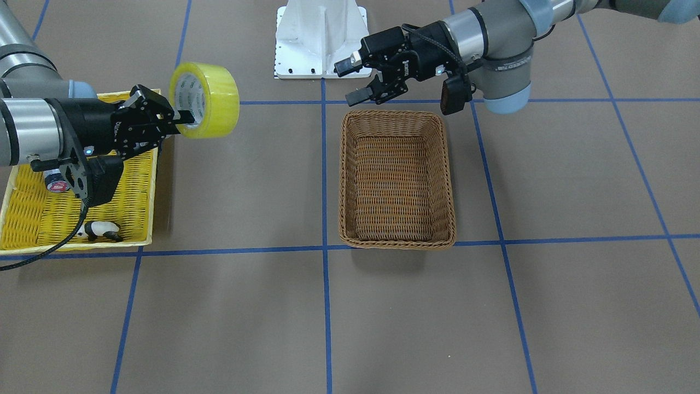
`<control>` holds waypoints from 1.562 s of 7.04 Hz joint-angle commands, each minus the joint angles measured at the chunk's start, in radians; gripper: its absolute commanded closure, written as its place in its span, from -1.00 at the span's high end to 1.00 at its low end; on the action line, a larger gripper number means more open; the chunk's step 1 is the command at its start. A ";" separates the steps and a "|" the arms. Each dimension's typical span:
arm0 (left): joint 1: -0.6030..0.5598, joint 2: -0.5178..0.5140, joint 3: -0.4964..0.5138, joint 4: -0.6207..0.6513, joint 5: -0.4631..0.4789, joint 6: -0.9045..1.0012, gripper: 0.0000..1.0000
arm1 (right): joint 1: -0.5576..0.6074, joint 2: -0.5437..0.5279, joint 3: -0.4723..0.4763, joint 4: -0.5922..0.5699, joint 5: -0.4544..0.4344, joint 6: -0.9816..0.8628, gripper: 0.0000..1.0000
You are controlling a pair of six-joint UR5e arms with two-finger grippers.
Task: Move tape to another basket
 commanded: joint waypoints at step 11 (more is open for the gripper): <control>0.173 -0.274 0.130 -0.030 0.469 0.009 0.93 | 0.003 0.023 -0.075 -0.288 0.359 -0.244 -1.00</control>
